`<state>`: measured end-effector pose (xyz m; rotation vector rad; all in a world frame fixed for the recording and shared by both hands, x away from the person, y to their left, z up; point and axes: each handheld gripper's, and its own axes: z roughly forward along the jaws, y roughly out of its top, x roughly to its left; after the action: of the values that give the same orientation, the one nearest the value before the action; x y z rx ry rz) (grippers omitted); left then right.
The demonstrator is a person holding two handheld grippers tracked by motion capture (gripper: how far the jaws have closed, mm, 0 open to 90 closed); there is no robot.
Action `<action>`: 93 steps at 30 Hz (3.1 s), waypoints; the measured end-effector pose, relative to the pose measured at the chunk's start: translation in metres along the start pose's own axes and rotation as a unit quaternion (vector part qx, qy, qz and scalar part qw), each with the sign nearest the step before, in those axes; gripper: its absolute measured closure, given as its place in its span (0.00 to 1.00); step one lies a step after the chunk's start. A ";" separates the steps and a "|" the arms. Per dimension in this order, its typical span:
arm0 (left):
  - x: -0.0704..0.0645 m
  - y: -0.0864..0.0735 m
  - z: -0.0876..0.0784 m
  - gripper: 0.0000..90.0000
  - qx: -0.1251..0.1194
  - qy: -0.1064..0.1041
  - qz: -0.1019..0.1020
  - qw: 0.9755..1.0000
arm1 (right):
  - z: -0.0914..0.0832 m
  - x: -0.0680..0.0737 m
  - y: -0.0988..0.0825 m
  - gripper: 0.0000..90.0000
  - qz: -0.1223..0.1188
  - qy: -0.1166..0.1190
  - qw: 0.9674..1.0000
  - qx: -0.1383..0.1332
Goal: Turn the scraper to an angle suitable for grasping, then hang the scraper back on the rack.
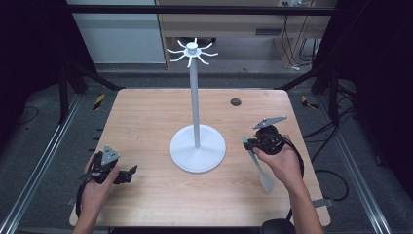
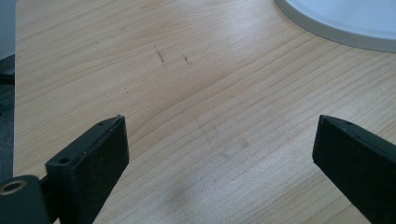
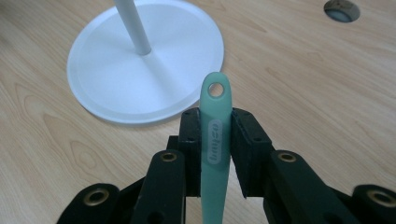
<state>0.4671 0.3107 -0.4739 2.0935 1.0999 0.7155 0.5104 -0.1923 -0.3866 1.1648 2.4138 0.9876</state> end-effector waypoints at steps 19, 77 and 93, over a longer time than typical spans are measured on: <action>0.001 -0.001 -0.001 0.04 0.000 0.000 -0.001 1.000 | -0.052 0.001 0.024 0.83 0.006 -0.001 0.995 -0.101; 0.001 -0.002 -0.002 0.04 0.003 -0.003 -0.002 1.000 | -0.095 0.038 0.098 0.83 -0.015 0.011 0.963 -0.269; 0.001 -0.001 -0.001 0.04 0.004 -0.002 -0.003 1.000 | -0.113 0.054 0.123 0.83 -0.027 0.018 0.952 -0.303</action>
<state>0.4659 0.3123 -0.4742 2.0972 1.1073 0.7040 0.4892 -0.1479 -0.2178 0.8508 1.9216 1.5859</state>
